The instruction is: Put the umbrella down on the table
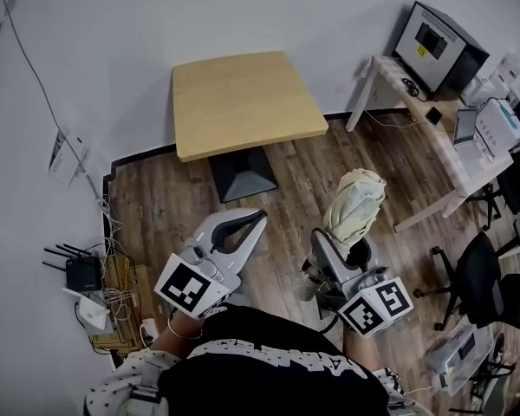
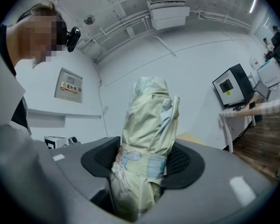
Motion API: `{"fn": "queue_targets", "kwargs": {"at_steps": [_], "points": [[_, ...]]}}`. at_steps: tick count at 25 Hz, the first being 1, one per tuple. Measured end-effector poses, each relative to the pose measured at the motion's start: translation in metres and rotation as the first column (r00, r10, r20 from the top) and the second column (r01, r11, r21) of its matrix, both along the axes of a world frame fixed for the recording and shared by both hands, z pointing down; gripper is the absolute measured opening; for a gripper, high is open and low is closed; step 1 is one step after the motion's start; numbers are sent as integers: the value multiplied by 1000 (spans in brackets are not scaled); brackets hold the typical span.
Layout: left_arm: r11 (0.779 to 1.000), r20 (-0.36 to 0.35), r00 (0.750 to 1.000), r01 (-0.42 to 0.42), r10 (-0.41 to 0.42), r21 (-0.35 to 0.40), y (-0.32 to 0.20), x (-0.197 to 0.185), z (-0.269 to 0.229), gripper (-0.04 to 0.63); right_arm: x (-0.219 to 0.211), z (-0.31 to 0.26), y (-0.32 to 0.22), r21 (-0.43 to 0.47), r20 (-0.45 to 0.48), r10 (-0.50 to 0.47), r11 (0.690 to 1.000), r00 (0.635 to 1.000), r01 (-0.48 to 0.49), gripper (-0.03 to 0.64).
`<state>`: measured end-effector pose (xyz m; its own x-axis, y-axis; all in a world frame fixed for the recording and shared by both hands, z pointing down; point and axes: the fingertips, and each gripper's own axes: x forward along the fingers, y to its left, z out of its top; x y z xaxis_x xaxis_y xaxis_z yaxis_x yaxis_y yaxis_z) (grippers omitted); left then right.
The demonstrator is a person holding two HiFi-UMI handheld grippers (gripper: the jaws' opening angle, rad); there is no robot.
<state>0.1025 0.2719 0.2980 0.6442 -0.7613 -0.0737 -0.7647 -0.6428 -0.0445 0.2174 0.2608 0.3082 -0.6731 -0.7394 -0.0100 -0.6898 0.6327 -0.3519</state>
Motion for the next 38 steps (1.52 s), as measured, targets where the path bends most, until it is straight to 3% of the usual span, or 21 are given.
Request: {"fn": "queue_targets", "kwargs": {"at_steps": [16, 23, 38], "points": [[999, -21, 1000, -19, 19, -33, -66, -29, 8, -6, -28, -1, -62, -9, -40, 27, 1000, 999, -28, 298], [1000, -32, 999, -3, 3, -2, -97, -59, 4, -6, -51, -1, -88, -10, -52, 36, 999, 998, -36, 298], [999, -28, 999, -23, 22, -34, -146, -112, 7, -5, -105, 3, -145, -26, -53, 57, 998, 997, -58, 296]]}}
